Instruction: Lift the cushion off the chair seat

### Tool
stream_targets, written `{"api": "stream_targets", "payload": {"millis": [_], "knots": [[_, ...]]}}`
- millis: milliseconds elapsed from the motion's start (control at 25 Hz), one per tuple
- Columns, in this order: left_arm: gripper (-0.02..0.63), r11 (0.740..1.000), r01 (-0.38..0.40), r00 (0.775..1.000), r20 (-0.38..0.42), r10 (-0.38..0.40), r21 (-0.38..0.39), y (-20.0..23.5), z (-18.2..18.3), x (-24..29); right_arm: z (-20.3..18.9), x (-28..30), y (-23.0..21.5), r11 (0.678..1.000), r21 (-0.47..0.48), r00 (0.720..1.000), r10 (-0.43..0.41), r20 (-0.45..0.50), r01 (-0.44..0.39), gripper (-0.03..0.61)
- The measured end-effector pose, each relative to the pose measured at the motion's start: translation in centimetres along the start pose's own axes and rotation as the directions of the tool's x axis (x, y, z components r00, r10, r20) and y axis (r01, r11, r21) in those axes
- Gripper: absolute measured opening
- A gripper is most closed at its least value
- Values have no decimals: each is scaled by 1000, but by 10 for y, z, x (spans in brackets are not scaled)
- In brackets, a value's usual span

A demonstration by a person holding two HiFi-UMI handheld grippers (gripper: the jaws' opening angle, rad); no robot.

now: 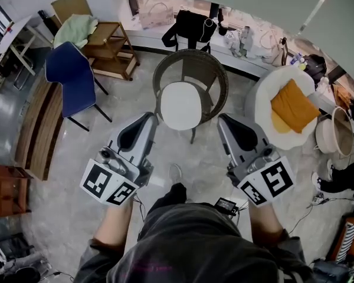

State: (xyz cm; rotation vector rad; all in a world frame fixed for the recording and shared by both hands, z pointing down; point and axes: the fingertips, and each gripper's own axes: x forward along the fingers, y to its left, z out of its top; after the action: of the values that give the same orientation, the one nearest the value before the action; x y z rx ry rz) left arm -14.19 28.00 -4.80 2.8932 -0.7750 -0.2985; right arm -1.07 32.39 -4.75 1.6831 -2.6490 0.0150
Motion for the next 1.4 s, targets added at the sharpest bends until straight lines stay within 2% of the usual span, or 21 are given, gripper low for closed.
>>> {"api": "stream_targets", "payload": {"millis": [760, 1120, 1400], "knots": [[12, 999, 24, 999, -43, -26, -40, 147, -1, 88, -10, 153, -72, 999, 22, 998, -31, -53, 32, 14], [12, 998, 28, 998, -46, -31, -53, 177, -9, 110, -13, 187, -89, 1000, 11, 998, -26, -62, 27, 14], [12, 997, -7, 996, -93, 1, -72, 195, -36, 135, -36, 207, -121, 999, 46, 996, -3, -85, 7, 14]]}}
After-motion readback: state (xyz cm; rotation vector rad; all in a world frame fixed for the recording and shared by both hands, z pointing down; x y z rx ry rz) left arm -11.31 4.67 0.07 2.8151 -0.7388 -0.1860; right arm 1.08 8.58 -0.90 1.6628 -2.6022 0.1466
